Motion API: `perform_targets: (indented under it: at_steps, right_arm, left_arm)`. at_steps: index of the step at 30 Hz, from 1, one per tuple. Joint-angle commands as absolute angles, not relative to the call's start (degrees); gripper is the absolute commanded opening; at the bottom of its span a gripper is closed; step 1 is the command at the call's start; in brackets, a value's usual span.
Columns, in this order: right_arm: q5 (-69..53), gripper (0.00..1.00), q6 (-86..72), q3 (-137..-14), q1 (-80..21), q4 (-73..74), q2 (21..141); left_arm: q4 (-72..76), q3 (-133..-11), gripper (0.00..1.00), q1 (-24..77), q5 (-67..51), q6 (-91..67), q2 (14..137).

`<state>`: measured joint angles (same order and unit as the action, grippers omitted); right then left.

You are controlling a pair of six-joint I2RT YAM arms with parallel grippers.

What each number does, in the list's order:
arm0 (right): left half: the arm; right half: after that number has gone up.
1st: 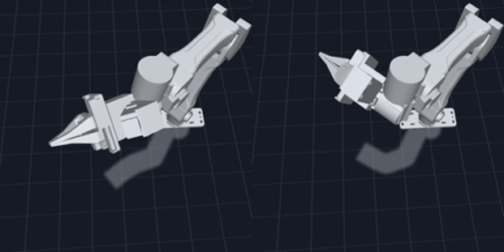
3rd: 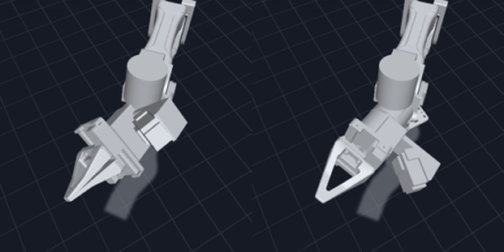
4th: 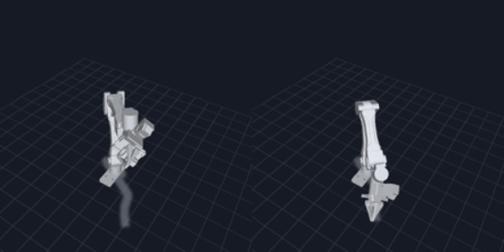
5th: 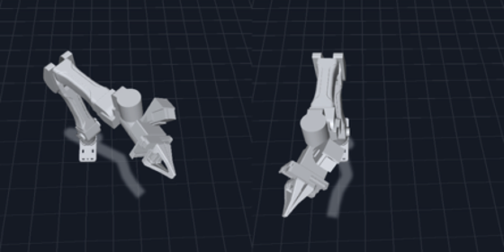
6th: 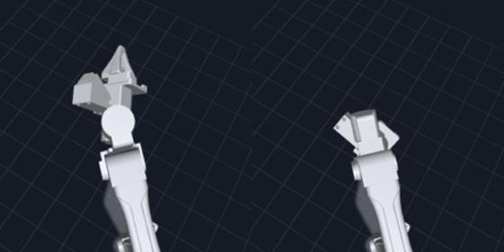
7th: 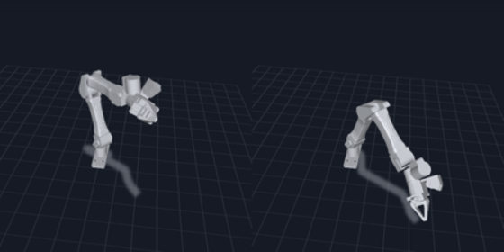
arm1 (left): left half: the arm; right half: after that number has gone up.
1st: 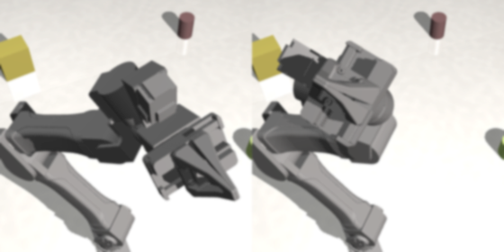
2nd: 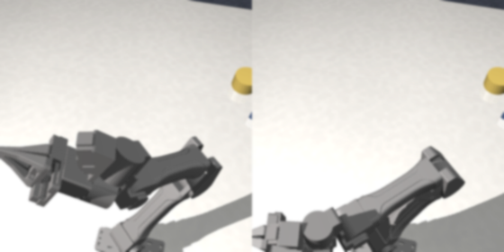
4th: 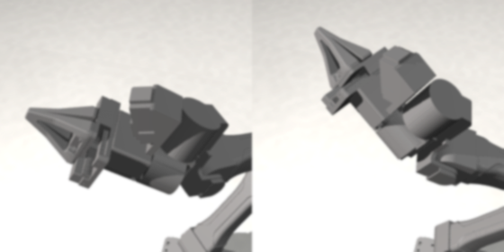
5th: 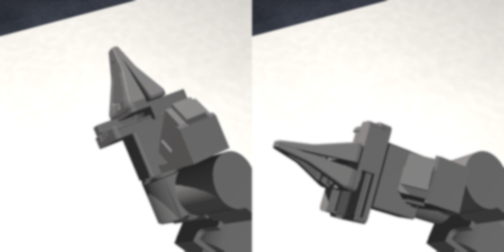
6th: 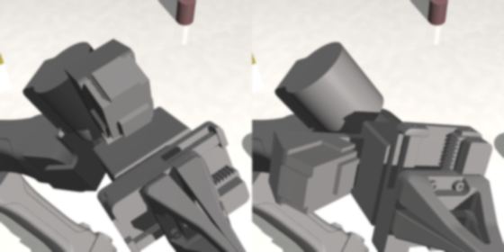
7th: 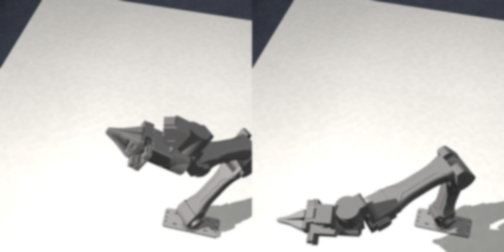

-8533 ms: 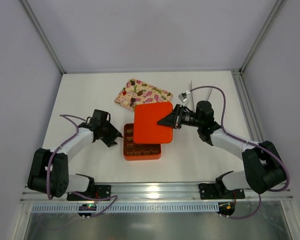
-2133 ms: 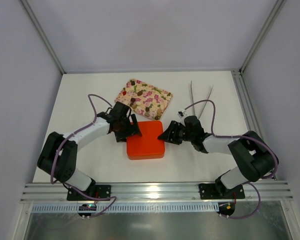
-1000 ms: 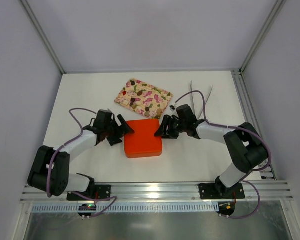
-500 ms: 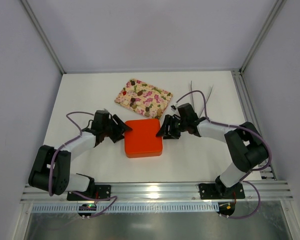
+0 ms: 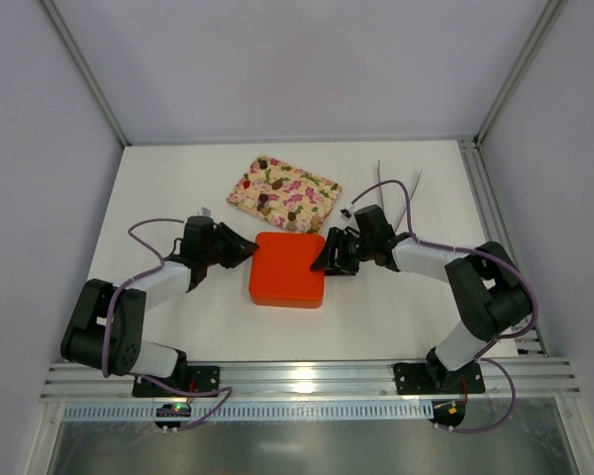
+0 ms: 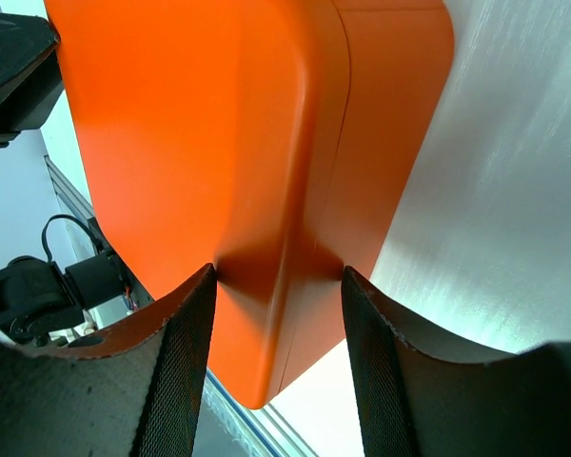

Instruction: Pack the chocolate

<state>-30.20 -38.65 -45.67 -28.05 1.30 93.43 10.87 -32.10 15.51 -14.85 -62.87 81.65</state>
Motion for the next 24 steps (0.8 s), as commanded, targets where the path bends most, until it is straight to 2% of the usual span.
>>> perform_targets:
  at_steps: [1,6,9,10,13,15,21,24]
  right_arm:
    - [-25.58,0.55,-35.6,-42.89,-28.48,5.54,93.61]
    - [-25.31,0.55,-35.42,-44.64,-27.6,7.11,91.06]
    - [-25.84,0.55,-34.72,-46.83,-26.11,8.78,89.48]
    - [-25.93,0.56,-34.63,-47.54,-25.76,9.14,88.17]
    - [-25.14,0.59,-33.14,-51.76,-24.7,11.95,85.62]
    - [-24.79,0.59,-32.35,-54.82,-23.74,13.79,84.47]
    - [-21.19,0.64,-31.21,-58.88,-21.89,17.4,75.51]
    - [-14.87,0.67,-30.76,-59.06,-21.45,19.59,68.66]
  left_arm:
    - [-3.34,-27.77,0.29,16.7,-10.99,-60.21,83.68]
    - [-10.27,-32.06,0.35,16.61,-11.08,-57.31,79.56]
    - [-15.89,-36.63,0.47,16.61,-10.02,-54.32,77.0]
    - [-17.3,-38.04,0.57,16.61,-9.06,-53.36,75.43]
    - [-23.01,-44.72,0.72,16.61,-7.65,-49.4,72.96]
    - [-26.71,-49.89,0.78,16.52,-6.6,-46.5,71.99]
    - [-33.83,-59.22,0.86,16.52,-7.55,-40.53,67.77]
    - [-36.38,-62.13,0.88,16.52,-8.69,-38.25,64.52]
